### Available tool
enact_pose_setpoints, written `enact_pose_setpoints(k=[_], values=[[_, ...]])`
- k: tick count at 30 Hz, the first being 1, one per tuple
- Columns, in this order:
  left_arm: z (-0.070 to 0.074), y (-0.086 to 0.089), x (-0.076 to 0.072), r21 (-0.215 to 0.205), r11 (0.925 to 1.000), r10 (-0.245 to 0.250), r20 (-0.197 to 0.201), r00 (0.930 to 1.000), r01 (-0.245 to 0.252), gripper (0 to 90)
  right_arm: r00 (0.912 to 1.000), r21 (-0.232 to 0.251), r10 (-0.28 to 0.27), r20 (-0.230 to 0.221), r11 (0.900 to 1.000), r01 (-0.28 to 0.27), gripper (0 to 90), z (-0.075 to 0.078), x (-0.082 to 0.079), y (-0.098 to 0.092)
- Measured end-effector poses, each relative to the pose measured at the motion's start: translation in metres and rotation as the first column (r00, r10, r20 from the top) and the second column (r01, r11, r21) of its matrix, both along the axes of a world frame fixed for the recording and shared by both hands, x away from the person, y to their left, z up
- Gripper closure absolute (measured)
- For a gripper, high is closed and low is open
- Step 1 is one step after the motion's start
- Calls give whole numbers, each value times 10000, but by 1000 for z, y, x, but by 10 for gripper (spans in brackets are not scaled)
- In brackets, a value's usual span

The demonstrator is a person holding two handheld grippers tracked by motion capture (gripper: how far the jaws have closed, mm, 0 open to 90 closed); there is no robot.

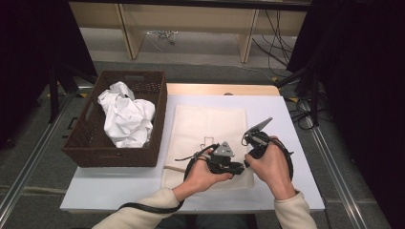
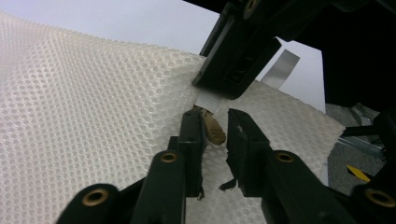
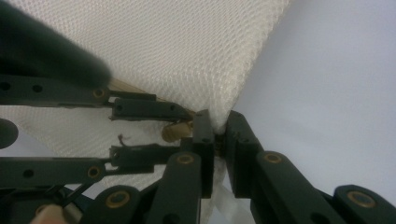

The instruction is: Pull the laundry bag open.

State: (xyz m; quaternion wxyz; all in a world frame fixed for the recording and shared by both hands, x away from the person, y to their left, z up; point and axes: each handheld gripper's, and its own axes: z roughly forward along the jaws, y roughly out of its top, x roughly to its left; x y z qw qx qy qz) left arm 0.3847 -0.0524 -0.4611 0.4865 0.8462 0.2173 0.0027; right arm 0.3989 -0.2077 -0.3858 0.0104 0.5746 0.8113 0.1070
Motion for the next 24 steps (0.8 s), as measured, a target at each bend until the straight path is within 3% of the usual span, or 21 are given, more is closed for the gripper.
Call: enact_pose_setpoints(k=[1,2,3,5,6,9,10,17,18,20,21,24], values=[[0,-1,1,-31,10000,-82,71,9999,82,772,10000,-7,28,19,10000,-28,845,0,0,0],[0,-1,-1,-32,9999,118,-122,9999,-119,783,10000,-30,26,5,10000,-26,845,-1,0,0],[0,-1,1,46,10000,84,-77,9999,-83,798,9995,2,-274,-130,9996,274,845,0,-1,2],[0,-1,2,-29,10000,-30,-80,10000,29,821,9993,53,-363,-113,9993,364,845,0,-1,2],[1,0,2,170,9993,337,-150,9993,-335,837,9992,60,-379,-134,9993,380,845,0,-1,2],[1,0,2,71,9995,319,-386,9987,-316,863,9993,73,-351,-154,9994,352,845,0,-1,2],[2,1,2,143,9993,366,-667,9971,-357,865,9997,97,-222,-110,9997,223,845,0,-1,2],[3,3,0,-29,9982,598,-987,9933,-604,868,9997,152,-204,-147,9997,206,846,-2,-1,1],[2,3,0,-74,9984,557,-1066,9927,-568,868,9994,430,-68,-328,9990,82,846,-2,0,-1],[3,4,-1,-18,9980,626,-1066,9923,-631,868,9994,337,-40,-341,9994,51,846,-2,0,-1],[3,4,-2,-93,9982,584,-1120,9920,-598,868,9989,139,-324,-339,9994,329,846,-2,-1,1],[3,7,-3,-63,9977,662,-1246,9900,-675,868,9988,168,-355,-343,9992,361,847,-4,-1,1]])
